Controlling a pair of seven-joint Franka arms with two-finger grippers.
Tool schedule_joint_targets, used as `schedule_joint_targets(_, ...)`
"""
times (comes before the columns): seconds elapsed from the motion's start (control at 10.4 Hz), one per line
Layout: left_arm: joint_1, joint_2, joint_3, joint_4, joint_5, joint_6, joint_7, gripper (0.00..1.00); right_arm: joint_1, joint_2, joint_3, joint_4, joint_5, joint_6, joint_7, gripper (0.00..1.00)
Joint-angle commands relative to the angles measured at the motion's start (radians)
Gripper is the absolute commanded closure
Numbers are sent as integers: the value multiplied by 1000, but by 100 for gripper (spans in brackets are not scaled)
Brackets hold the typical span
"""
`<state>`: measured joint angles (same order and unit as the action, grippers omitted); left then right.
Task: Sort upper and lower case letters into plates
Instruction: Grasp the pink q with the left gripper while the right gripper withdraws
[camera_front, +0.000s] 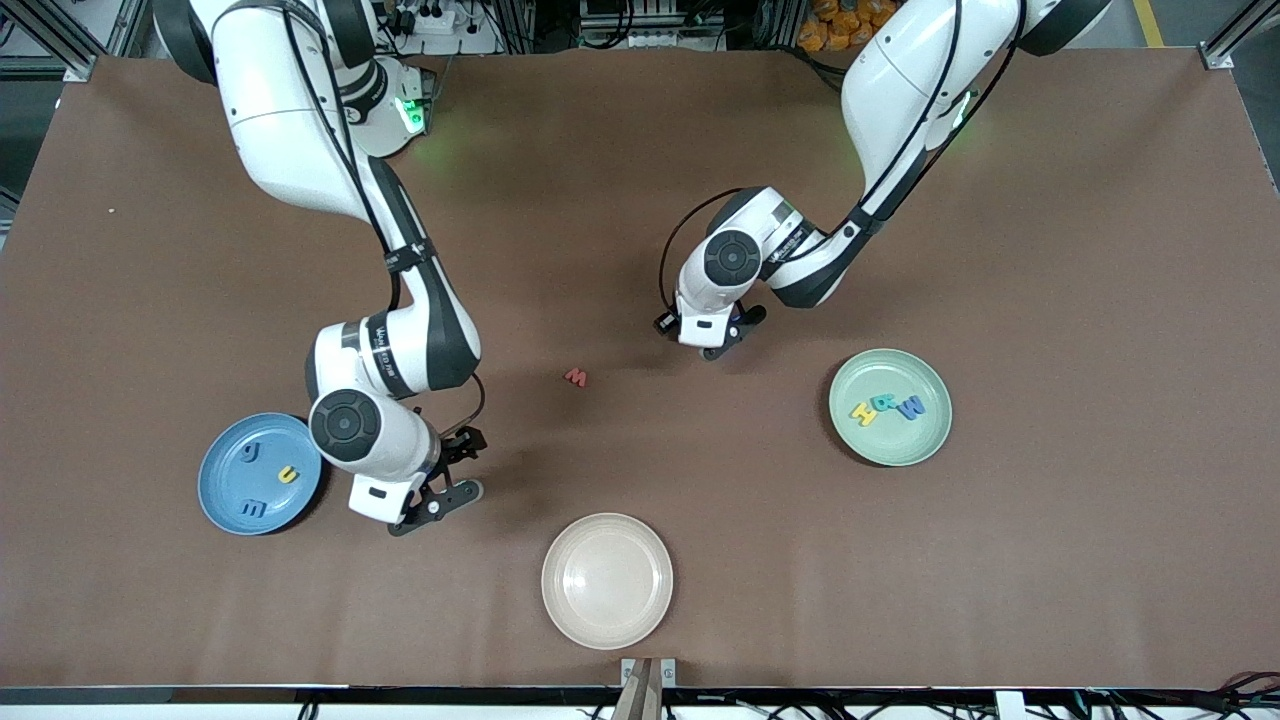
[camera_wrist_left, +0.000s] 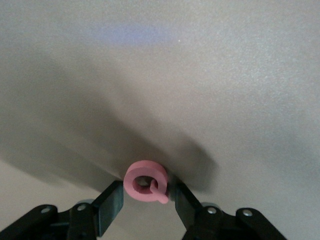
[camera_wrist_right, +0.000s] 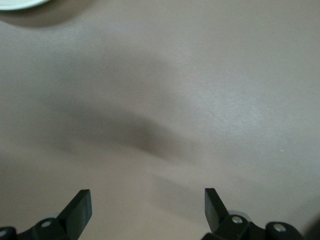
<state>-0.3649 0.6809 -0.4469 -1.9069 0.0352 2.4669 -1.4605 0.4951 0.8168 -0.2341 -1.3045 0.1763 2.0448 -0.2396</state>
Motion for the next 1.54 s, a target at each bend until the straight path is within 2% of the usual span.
schedule_joint_targets(0.0,26,-26,7,-23,-6,-46,24,45,11,-18,-5,-13,19,0,-13,0)
schedule_joint_targets(1.44,23,-23,1,-15,-21,-49,2,46,34,-19,-5,-12,19,-2,-10,0)
